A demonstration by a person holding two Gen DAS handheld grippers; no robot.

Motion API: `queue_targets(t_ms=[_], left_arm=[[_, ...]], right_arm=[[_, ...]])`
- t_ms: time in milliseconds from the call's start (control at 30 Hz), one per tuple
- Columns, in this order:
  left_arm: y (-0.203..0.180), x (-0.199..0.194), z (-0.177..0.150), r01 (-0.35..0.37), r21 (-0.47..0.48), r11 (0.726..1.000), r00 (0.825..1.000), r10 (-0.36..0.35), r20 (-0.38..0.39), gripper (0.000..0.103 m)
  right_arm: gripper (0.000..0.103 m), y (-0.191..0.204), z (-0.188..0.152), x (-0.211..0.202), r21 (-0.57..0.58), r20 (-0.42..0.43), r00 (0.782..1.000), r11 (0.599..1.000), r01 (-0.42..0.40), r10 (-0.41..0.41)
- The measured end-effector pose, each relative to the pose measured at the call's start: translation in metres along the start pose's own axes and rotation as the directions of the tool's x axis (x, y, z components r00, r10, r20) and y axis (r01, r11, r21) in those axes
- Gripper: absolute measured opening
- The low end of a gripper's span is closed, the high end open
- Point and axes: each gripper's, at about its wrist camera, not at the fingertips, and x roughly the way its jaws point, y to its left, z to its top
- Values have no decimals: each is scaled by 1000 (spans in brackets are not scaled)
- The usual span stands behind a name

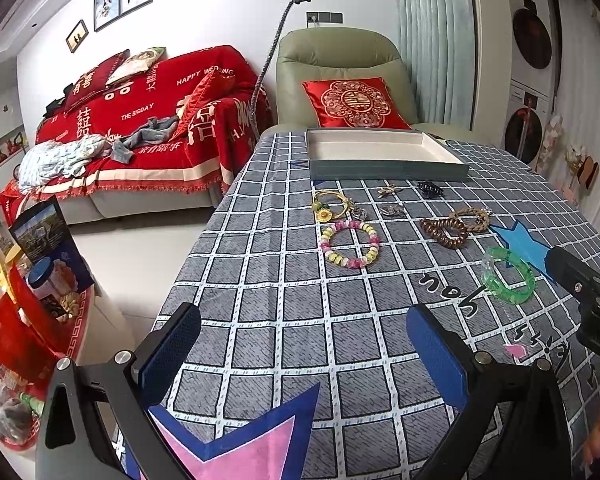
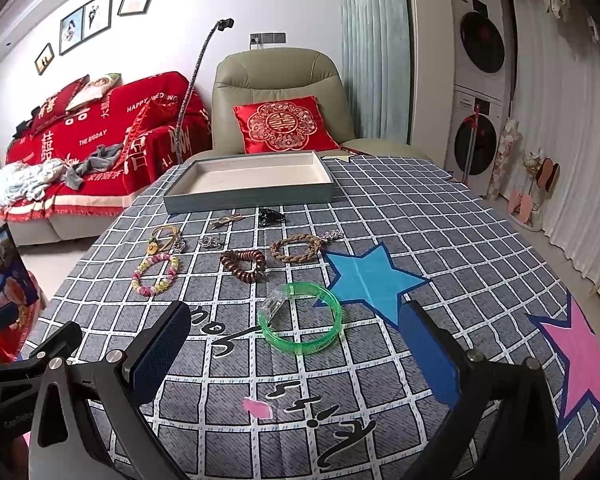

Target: Organize jewelry

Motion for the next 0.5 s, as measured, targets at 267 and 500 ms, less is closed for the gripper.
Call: queue_targets(t_ms=[267, 500], left_arm=[[1, 1, 0, -2, -1, 1000, 1000, 2, 2, 103], [2, 2, -1, -5, -2, 1000, 1000, 5, -1, 103]], right_arm=[[103, 0, 0, -1, 5, 0, 1000, 1000, -2, 2], [103, 0, 0, 0, 5, 0, 1000, 1000, -2, 2]])
